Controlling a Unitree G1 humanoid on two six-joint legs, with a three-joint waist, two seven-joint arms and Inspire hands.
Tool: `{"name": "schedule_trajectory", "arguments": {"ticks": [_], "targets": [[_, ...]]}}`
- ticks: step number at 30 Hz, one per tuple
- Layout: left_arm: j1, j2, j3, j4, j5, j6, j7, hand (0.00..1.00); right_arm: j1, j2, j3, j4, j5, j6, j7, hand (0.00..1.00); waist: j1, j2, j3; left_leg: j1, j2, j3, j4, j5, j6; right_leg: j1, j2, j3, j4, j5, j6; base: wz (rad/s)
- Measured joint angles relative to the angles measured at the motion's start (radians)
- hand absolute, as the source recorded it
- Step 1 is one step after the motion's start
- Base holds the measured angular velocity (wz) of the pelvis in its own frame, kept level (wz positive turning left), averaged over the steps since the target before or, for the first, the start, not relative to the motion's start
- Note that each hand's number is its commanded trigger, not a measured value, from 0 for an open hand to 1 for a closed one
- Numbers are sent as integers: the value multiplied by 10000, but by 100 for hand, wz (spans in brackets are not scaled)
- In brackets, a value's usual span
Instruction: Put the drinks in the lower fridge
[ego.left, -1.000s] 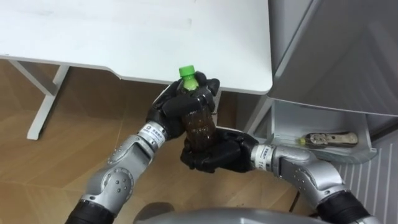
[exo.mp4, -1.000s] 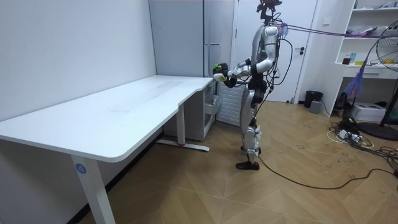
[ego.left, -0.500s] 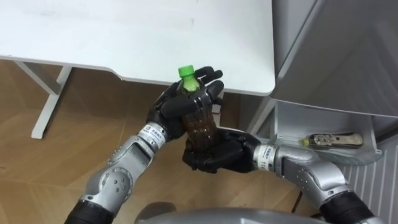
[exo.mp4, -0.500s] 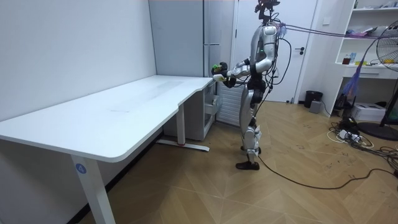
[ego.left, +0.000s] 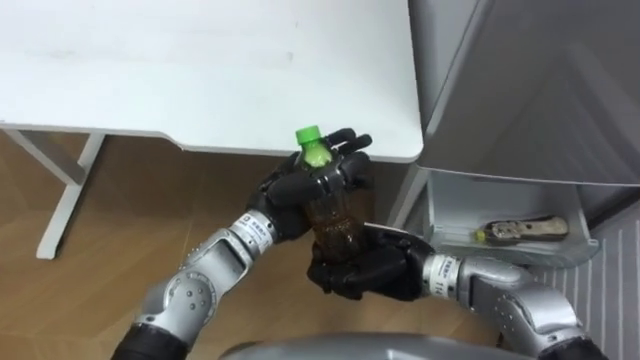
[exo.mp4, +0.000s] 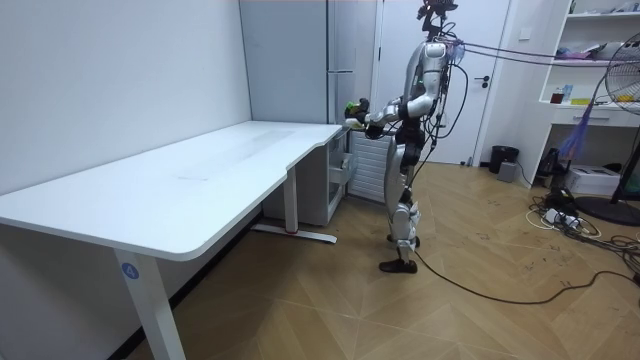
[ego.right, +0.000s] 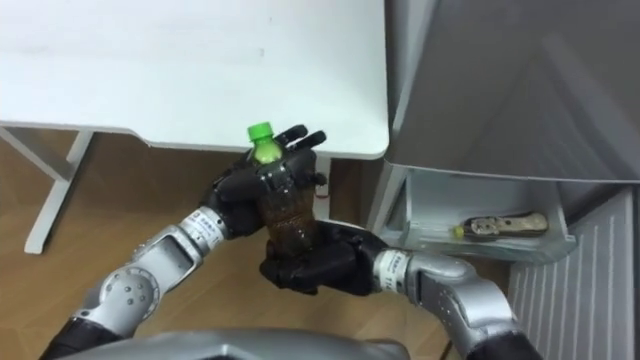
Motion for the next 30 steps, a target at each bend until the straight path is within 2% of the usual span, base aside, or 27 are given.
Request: {"name": "schedule_trajectory", "arguments": {"ticks": [3, 5, 9, 14, 19, 22, 23, 25, 28, 30], "targets": [[-24, -232, 281, 92, 182, 357, -291, 0, 206, 11, -251, -196, -2, 207, 79, 100, -154, -124, -49, 21, 17, 2, -10, -6, -3, 33, 22, 27, 1, 7, -11, -1], [-125, -312, 297, 279, 309, 465, -428, 0, 274, 18, -342, -205, -2, 353, 109, 100, -147, -156, -64, 36, 31, 14, 12, -9, -4, 36, 34, 47, 2, 12, -20, -5], [-112, -322, 319, 558, 327, 775, -576, 0, 504, 20, -351, -225, 3, 590, 108, 100, -53, -116, -68, 14, 63, 102, 64, -9, -4, -39, 59, 159, 14, 15, -25, -6], [-117, -322, 342, 745, 392, 875, -779, 0, 584, 20, -351, -205, 14, 681, 106, 100, 49, -103, -87, -115, 61, 194, 77, -5, 2, -199, 57, 273, 4, 31, -46, -5], [-126, -392, 565, 753, 755, 1058, -982, 0, 606, 56, -352, -155, 16, 700, 106, 100, -1, -97, -84, -97, 66, 248, 79, -5, 1, -204, 48, 273, 4, 56, -68, 0], [-125, -658, 895, 756, 1284, 1175, -1257, 0, 631, 56, -423, -210, -23, 701, 118, 100, -52, -100, -78, -107, 73, 281, 62, -5, 0, -191, 42, 263, -2, 60, -70, 0], [-153, -763, 1004, 755, 1427, 1230, -1333, 0, 630, 55, -479, -243, -58, 705, 167, 100, -68, -85, -73, -125, 85, 347, 67, -6, 0, -204, 36, 251, -2, 64, -68, 0], [-267, -767, 1006, 755, 1489, 1317, -1408, 0, 624, 53, -548, -266, -86, 713, 284, 100, 44, -29, -52, -145, 122, 445, 78, -23, 5, -257, 36, 263, 9, 79, -71, -8], [-290, -759, 1002, 749, 1486, 1303, -1629, 0, 584, 52, -719, -367, -482, 709, 678, 100, 197, 199, -41, -349, 228, 548, 213, -136, 10, -492, 61, 305, 159, 87, -81, -11], [-288, -742, 897, 766, 1439, 1177, -1650, 0, 546, 40, -729, -361, -564, 706, 808, 100, 520, 366, 56, -403, 241, 644, 190, -138, 11, -618, 64, 477, 258, 85, -79, -19]]}}
